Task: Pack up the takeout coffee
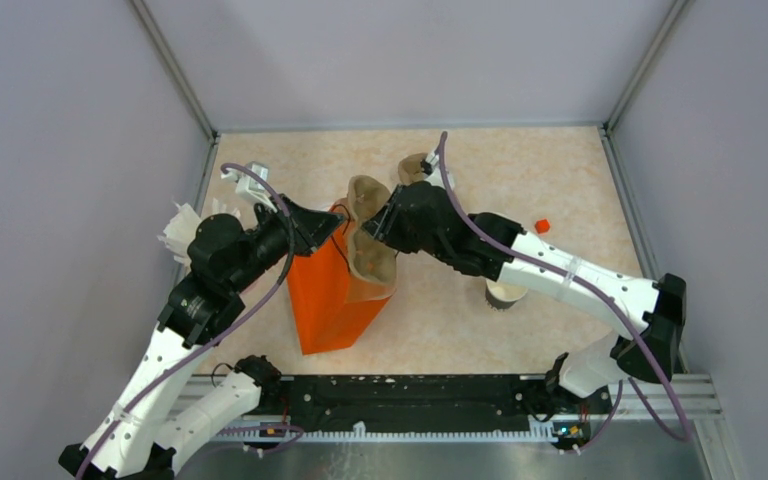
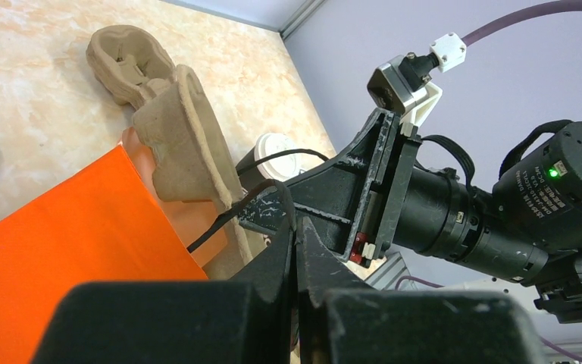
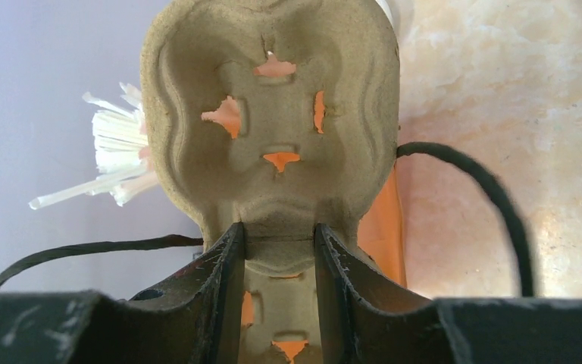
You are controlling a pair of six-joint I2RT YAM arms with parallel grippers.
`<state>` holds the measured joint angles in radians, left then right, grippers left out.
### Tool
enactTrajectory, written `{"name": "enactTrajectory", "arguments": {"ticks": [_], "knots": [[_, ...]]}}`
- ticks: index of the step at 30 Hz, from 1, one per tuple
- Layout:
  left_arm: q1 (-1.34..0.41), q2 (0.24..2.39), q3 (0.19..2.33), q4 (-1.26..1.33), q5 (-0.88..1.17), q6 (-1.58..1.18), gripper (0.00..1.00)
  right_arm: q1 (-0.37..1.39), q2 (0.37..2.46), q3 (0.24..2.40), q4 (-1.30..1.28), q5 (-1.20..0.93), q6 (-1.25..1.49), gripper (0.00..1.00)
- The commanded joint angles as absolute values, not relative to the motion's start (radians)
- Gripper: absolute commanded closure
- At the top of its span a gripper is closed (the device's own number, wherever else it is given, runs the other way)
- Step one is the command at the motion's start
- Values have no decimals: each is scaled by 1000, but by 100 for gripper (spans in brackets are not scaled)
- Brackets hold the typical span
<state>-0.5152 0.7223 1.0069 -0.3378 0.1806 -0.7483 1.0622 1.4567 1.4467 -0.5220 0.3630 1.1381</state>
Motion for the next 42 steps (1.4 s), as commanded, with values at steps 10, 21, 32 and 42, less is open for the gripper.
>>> {"name": "enactTrajectory", "arguments": {"ticks": [10, 21, 32, 42], "knots": [[-514, 716, 1003, -300, 157, -724, 100, 1077, 1437, 1506, -602, 351, 1089, 71], [-513, 728, 1002, -293, 146, -716, 100, 1079, 1457, 1571, -687, 312, 1029, 71], [-514, 729, 1003, -287, 143, -708, 100, 1078, 1464, 1551, -682, 243, 1011, 70], [-514, 721, 997, -272, 166, -709, 100, 1077, 1482, 1494, -559, 227, 984, 70]]}}
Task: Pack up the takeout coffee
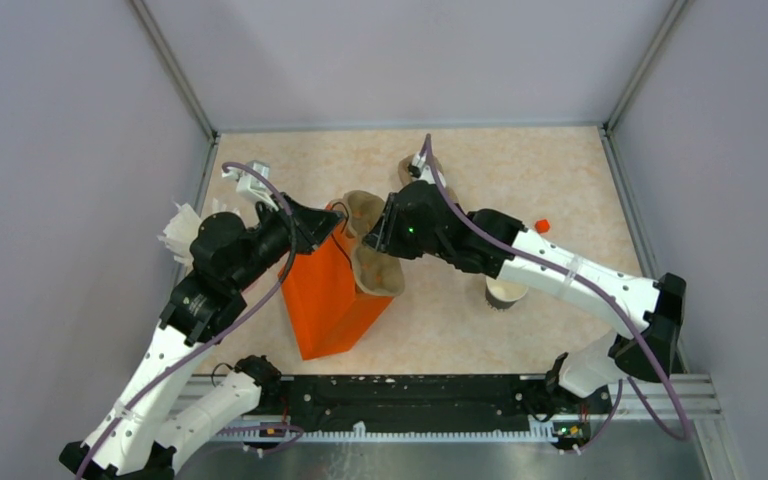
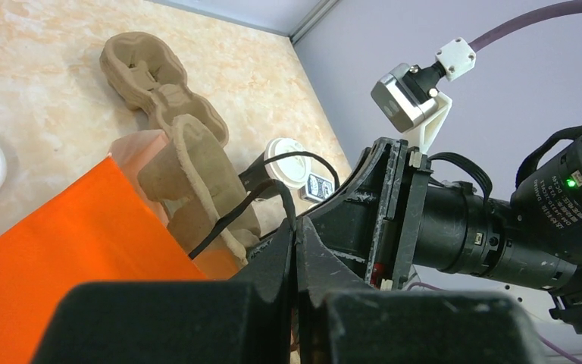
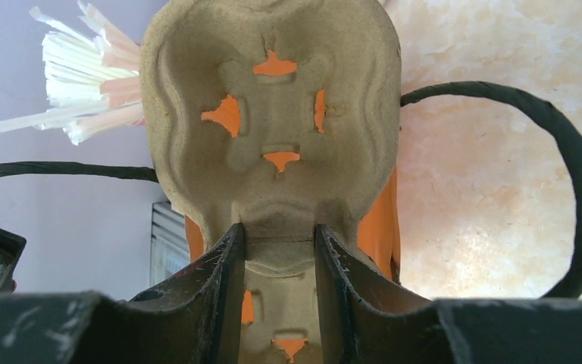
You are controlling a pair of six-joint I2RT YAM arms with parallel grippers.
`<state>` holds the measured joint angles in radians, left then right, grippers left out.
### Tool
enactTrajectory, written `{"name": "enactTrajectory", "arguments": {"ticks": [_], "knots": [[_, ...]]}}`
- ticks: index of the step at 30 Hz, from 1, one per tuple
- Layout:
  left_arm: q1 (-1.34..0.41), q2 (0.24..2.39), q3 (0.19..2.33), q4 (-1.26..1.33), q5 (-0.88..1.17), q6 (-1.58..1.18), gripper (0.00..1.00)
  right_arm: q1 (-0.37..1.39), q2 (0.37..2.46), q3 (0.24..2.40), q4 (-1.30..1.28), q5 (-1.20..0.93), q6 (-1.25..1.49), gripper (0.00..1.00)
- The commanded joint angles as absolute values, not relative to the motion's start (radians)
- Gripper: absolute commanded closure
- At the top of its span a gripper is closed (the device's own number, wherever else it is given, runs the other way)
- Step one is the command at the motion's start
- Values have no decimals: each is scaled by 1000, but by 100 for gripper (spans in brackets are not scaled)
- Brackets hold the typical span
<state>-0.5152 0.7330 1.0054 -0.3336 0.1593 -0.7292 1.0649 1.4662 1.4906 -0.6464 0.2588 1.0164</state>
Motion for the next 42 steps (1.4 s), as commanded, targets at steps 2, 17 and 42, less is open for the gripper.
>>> {"name": "enactTrajectory", "arguments": {"ticks": [2, 17, 42], "knots": [[-513, 718, 991, -267, 171, -711, 100, 1078, 1486, 1492, -548, 220, 978, 70], [-513, 715, 971, -230, 213, -712, 100, 1070, 1442, 1485, -390, 297, 1019, 71], [-626, 1026, 1033, 359, 206, -1080, 100, 878, 1239, 1545, -653, 476, 641, 69]]}}
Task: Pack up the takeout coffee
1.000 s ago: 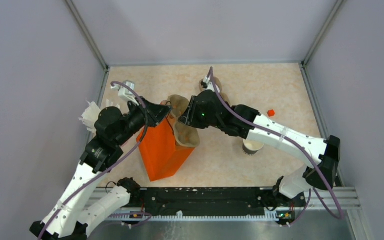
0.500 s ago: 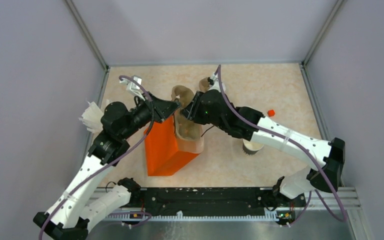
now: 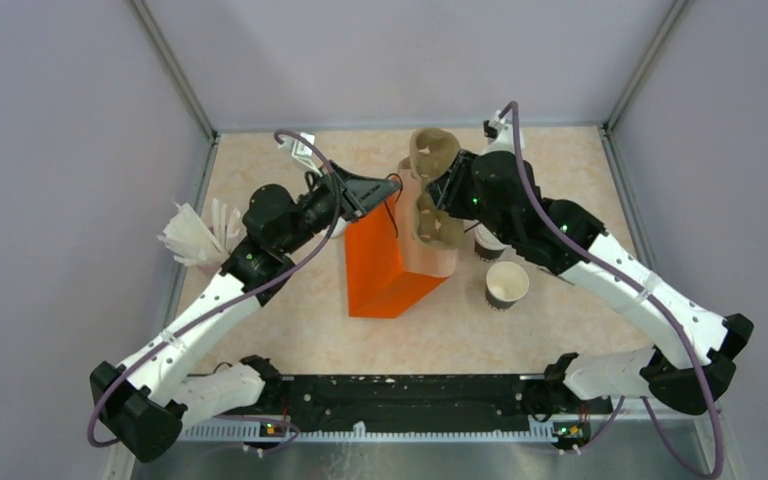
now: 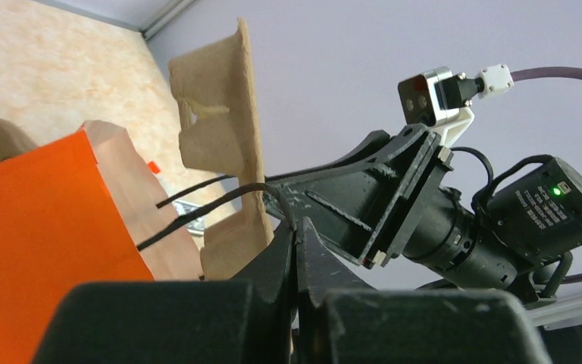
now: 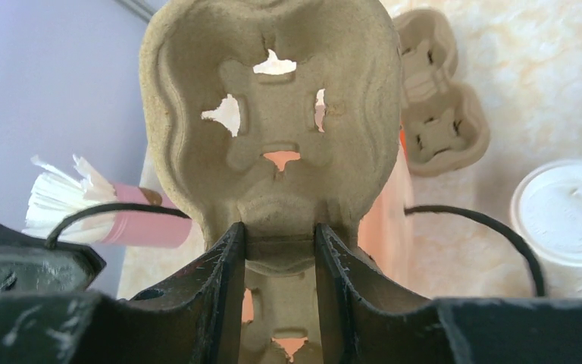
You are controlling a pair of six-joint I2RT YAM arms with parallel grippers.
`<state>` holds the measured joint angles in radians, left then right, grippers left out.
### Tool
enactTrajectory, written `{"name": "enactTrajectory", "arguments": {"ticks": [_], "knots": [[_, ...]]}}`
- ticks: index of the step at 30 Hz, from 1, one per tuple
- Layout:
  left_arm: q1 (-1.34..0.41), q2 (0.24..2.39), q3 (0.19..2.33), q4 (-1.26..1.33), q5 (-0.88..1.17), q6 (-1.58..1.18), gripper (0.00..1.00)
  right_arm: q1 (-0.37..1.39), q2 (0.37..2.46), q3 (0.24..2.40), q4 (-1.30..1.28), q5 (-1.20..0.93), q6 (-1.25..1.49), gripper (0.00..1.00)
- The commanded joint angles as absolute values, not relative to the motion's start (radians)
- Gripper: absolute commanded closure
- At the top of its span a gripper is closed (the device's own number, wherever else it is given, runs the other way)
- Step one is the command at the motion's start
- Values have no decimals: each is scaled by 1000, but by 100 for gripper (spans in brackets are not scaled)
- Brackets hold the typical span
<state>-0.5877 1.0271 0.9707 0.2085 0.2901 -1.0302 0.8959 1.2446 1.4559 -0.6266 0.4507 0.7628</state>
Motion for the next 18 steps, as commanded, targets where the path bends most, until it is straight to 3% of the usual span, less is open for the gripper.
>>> {"name": "enactTrajectory", "arguments": {"ticks": [1, 8, 10, 18], "knots": [[-627, 1025, 1035, 360, 192, -1088, 100, 877, 1244, 1559, -653, 473, 627, 69], [-627, 931, 915, 243, 126, -1084, 100, 877, 1266, 1525, -634, 401, 638, 69], [-626, 891, 886, 154, 108, -1074, 95, 878, 1252, 1481, -605, 378, 659, 70], [-626, 819, 927, -56, 91, -929, 48, 880, 1231, 1422, -596, 353, 639, 70]]}}
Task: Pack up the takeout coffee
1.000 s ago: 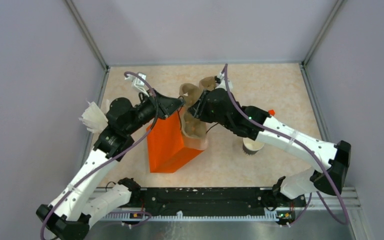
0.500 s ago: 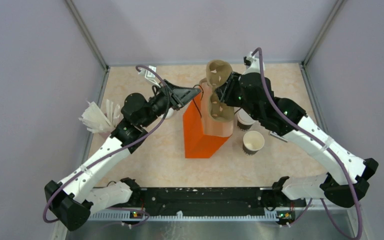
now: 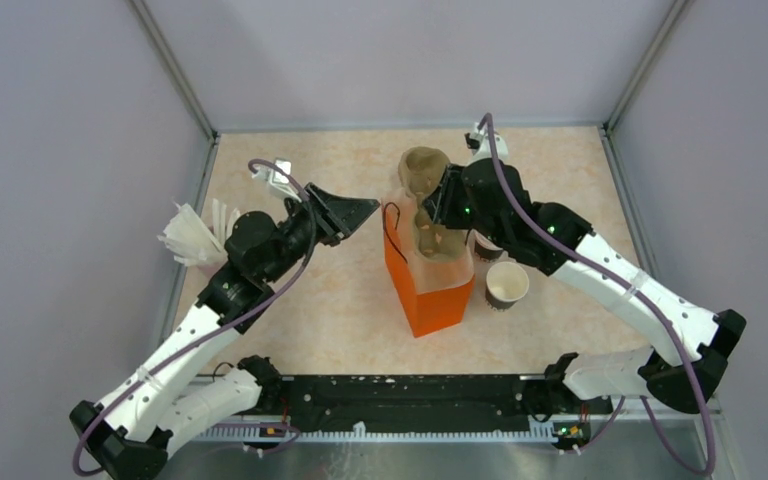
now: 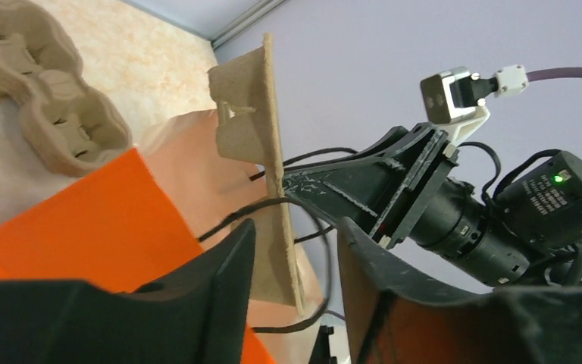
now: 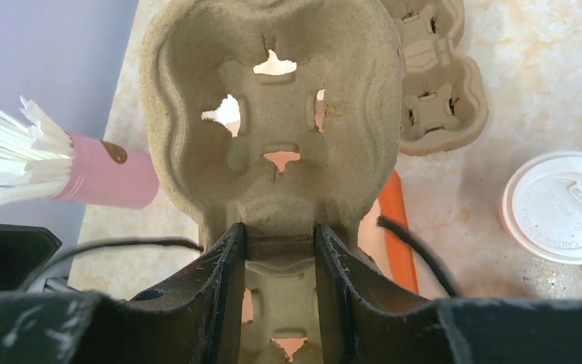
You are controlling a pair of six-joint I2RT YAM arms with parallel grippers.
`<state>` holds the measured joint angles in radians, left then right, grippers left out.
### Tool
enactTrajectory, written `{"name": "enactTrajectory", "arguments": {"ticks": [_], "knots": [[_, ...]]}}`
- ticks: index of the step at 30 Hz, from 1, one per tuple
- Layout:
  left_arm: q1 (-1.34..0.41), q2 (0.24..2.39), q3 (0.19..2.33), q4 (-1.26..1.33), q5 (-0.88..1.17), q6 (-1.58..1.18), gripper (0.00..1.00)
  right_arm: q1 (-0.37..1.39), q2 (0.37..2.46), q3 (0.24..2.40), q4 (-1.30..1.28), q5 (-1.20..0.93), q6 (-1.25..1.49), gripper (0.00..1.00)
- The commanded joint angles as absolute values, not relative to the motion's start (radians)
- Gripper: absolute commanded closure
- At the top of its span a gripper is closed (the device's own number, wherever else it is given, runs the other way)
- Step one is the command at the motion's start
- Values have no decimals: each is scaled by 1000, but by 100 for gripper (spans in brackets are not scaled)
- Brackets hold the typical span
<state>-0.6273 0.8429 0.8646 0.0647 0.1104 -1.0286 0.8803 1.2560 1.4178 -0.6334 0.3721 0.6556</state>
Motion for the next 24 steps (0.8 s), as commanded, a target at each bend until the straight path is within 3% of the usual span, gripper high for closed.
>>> {"name": "enactTrajectory", "arguments": {"ticks": [1, 3, 5, 13, 18, 24], "knots": [[-626, 818, 944, -90, 93, -907, 37, 880, 1228, 1421, -598, 343, 637, 70], [-627, 819, 986, -182, 96, -872, 26, 890, 1228, 1424, -611, 331, 630, 70], [-627, 817, 1017, -260, 99, -828, 25, 906, 1234, 1435, -629, 322, 607, 70], [-610, 878, 1131, -448, 10, -729, 32, 962, 1252, 1514, -728, 343, 530, 70], [-558, 1007, 1243, -539, 85, -687, 33, 966, 1251, 1545, -814, 322, 495, 70], [-487, 1043, 1203, -447, 213, -729, 35, 968, 1245, 1527, -836, 300, 516, 70]]}}
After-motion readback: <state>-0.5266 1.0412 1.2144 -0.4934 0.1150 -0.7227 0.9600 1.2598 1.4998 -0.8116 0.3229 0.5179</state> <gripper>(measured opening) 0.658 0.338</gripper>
